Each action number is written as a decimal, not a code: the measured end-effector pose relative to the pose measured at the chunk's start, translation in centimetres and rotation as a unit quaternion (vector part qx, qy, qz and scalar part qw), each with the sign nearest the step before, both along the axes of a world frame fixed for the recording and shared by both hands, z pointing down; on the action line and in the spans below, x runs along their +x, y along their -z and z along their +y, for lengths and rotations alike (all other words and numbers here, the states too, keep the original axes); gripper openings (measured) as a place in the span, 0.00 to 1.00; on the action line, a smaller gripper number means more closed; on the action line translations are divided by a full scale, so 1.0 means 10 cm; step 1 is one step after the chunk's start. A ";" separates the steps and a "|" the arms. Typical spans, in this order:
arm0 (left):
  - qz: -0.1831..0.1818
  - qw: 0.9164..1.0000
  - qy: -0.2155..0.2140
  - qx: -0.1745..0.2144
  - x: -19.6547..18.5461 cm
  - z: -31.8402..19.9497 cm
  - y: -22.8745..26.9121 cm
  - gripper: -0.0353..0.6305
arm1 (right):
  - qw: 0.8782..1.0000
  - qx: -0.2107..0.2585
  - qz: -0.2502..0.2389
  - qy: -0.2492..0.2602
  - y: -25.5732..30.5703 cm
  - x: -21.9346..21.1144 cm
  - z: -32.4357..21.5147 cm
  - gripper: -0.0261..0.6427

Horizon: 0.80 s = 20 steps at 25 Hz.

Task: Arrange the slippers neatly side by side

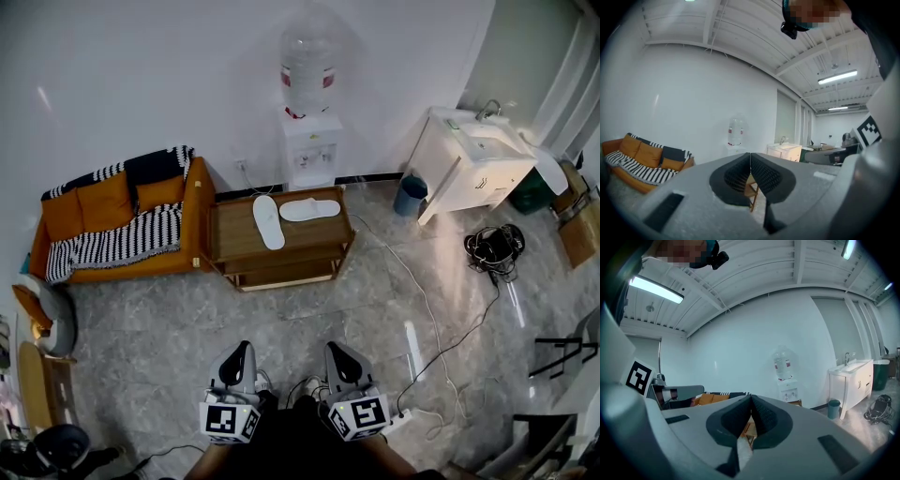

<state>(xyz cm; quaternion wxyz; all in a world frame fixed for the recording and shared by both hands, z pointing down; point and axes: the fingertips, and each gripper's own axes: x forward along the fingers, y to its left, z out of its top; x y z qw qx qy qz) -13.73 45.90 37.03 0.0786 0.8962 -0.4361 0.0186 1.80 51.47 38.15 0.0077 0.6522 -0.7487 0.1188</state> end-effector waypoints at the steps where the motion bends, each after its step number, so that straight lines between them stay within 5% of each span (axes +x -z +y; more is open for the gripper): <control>1: -0.002 1.000 0.003 0.000 0.04 0.03 -0.01 0.08 | 1.000 -0.001 -0.001 0.002 -0.02 0.03 0.02 0.06; 12: -0.026 0.999 0.020 0.000 0.34 0.42 -0.09 0.08 | 0.999 0.004 -0.009 0.044 -0.11 0.27 0.20 0.06; 20: -0.022 1.000 0.020 -0.006 0.52 0.23 -0.12 0.08 | 0.999 -0.005 -0.008 0.051 -0.16 0.37 0.02 0.06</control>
